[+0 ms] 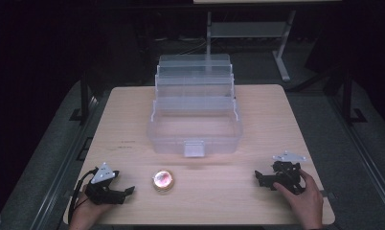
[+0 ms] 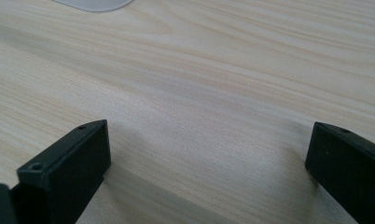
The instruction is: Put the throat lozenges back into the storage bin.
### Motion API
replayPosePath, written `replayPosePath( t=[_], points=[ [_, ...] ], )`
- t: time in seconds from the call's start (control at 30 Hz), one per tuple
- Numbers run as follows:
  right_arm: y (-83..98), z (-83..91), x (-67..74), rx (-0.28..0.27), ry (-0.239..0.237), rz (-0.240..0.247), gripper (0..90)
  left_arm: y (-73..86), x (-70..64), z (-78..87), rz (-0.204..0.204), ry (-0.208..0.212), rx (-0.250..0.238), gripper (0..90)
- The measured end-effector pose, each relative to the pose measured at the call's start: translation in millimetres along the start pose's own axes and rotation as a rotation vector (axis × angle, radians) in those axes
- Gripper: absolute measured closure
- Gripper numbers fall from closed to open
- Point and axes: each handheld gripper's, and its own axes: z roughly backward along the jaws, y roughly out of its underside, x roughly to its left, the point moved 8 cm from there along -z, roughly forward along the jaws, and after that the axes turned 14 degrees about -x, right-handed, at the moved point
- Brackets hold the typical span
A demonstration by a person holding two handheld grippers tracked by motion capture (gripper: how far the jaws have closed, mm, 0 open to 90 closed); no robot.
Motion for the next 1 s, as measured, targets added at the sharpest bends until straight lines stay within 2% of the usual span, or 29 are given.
replayPosePath(
  t=[0.53, 1.0],
  points=[
    [0.0, 0.1, 0.2, -0.001, 0.0, -0.002, 0.0, 0.5, -0.1, 1.1, -0.003, 0.005, -0.004, 10.9],
    [0.0, 0.1, 0.2, -0.001, 0.0, -0.003, 0.0, -5.4, -0.3, 3.8, -0.007, 0.025, 0.021, 11.9]
  ],
)
